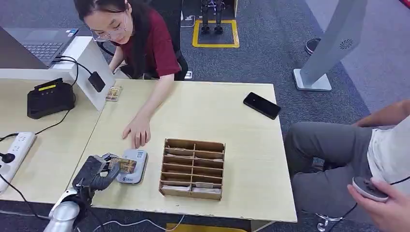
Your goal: Pass the card to the sensor for recognition and then transmit it.
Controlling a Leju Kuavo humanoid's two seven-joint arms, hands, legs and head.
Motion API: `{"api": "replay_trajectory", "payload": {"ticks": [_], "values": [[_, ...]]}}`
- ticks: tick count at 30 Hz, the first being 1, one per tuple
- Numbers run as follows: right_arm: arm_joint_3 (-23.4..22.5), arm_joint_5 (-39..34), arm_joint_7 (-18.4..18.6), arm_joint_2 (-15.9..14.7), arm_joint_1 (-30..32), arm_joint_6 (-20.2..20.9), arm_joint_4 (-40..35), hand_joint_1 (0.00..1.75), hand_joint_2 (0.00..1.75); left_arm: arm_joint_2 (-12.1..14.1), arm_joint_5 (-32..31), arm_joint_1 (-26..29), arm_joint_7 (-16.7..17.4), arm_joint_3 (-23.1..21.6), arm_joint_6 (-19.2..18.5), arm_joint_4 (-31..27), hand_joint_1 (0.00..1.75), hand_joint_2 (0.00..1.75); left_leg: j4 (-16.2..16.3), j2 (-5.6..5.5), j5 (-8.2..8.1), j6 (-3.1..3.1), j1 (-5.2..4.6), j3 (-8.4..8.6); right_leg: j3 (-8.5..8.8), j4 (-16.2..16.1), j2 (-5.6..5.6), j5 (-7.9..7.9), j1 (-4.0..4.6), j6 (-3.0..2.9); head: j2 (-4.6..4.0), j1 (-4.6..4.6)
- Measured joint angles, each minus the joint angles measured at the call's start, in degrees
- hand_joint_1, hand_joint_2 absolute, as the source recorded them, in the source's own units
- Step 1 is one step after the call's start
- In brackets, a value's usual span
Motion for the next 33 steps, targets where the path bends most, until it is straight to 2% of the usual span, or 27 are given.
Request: {"api": "replay_trajectory", "payload": {"ticks": [5, 11, 13, 20, 33], "values": [[-0.1, 0.8, 0.0, 0.0, 0.0, 0.0, 0.0, 0.0, 1.75, 0.2, 2.6, -1.6, 0.7, 0.0, 0.4, 0.8, 1.75, 1.75, 0.0, 0.0, 0.01, -0.01, 0.0, 0.0, 0.01, 0.0, -0.01, 0.01, 0.0, 0.0, 0.0, 0.02], [-0.3, 0.9, 0.2, 0.0, 0.0, 0.2, 0.0, 0.0, 1.75, 1.8, 5.4, -3.7, 1.4, 0.0, -0.8, 1.2, 1.75, 1.75, 0.0, -0.01, 0.02, -0.02, 0.01, 0.0, 0.01, 0.0, 0.0, 0.01, 0.01, -0.01, 0.0, 0.0], [-0.3, 1.0, 0.1, 0.0, 0.0, 0.2, 0.0, 0.0, 1.75, 2.4, 1.8, -4.0, 3.3, 0.0, 0.5, 1.2, 1.75, 1.75, 0.0, 0.02, 0.01, -0.02, 0.01, 0.0, 0.01, 0.0, 0.01, 0.01, 0.0, -0.01, 0.0, 0.02], [-0.4, 1.3, 0.2, 0.1, -0.1, 0.2, 0.0, 0.0, 1.75, 2.4, -2.9, -4.4, 3.1, -0.4, 4.7, 2.9, 1.75, 1.75, 0.0, 0.02, 0.01, -0.02, 0.0, -0.01, -0.01, 0.0, 0.02, 0.0, 0.0, 0.0, -0.02, 0.02], [-1.1, 1.9, 0.1, 0.2, -0.1, 0.2, 0.0, 0.0, 1.75, 2.3, -6.6, -4.9, 2.9, -0.4, 6.4, 5.6, 1.75, 1.75, 0.0, 0.02, 0.01, -0.02, 0.0, 0.0, 0.0, 0.0, 0.02, 0.0, 0.0, -0.01, 0.0, 0.0]]}}
